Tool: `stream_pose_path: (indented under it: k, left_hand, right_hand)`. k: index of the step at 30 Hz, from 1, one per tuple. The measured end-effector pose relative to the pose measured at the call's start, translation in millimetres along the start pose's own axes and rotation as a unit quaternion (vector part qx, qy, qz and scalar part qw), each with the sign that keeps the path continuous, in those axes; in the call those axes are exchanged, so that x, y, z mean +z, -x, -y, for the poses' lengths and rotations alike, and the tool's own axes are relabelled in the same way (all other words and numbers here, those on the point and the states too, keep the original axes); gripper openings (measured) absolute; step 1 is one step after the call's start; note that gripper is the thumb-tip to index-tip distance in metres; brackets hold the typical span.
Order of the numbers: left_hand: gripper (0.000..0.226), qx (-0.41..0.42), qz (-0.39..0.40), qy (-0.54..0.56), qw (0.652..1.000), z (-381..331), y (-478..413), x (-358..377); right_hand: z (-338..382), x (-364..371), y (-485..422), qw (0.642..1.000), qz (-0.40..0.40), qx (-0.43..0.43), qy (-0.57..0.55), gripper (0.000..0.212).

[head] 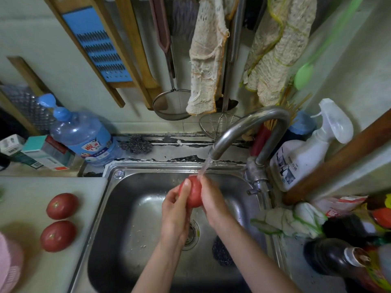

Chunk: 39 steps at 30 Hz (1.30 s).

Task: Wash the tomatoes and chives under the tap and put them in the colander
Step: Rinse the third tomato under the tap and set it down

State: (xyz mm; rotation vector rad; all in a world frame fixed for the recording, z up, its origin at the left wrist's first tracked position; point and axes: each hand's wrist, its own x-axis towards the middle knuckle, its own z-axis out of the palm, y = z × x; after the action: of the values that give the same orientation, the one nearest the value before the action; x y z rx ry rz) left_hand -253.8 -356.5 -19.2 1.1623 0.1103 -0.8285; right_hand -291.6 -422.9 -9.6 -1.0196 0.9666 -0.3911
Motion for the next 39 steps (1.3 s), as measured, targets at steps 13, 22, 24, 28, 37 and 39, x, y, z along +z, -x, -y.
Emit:
stream_pose_path:
  k: [13,22,24,28,37,39]
  left_hand:
    - [0.043,-0.156,0.073,0.003,0.985,-5,7,12]
    - [0.041,-0.134,0.003,0.008,0.991,9,1,19]
    - [0.037,-0.059,-0.002,-0.035,0.998,11,3,21]
    - [0.037,0.064,0.022,-0.129,0.989,9,12,25]
    - [0.044,0.004,0.027,-0.205,0.978,-2,-5,10]
    - [0.044,-0.113,0.032,-0.127,0.985,-6,-8,7]
  right_hand:
    - [-20,-7,8,0.931,-0.074,-0.28,0.221,0.017]
    - [-8,-7,7,0.988,-0.052,-0.118,0.082,0.018]
    - [-6,-7,7,0.99,-0.019,-0.099,0.095,0.006]
    - [10,-13,1,0.999,0.003,-0.008,0.038,0.021]
    - [-2,-9,15,0.956,-0.006,-0.104,0.273,0.031]
    - [-13,-7,14,0.902,-0.03,-0.207,0.377,0.027]
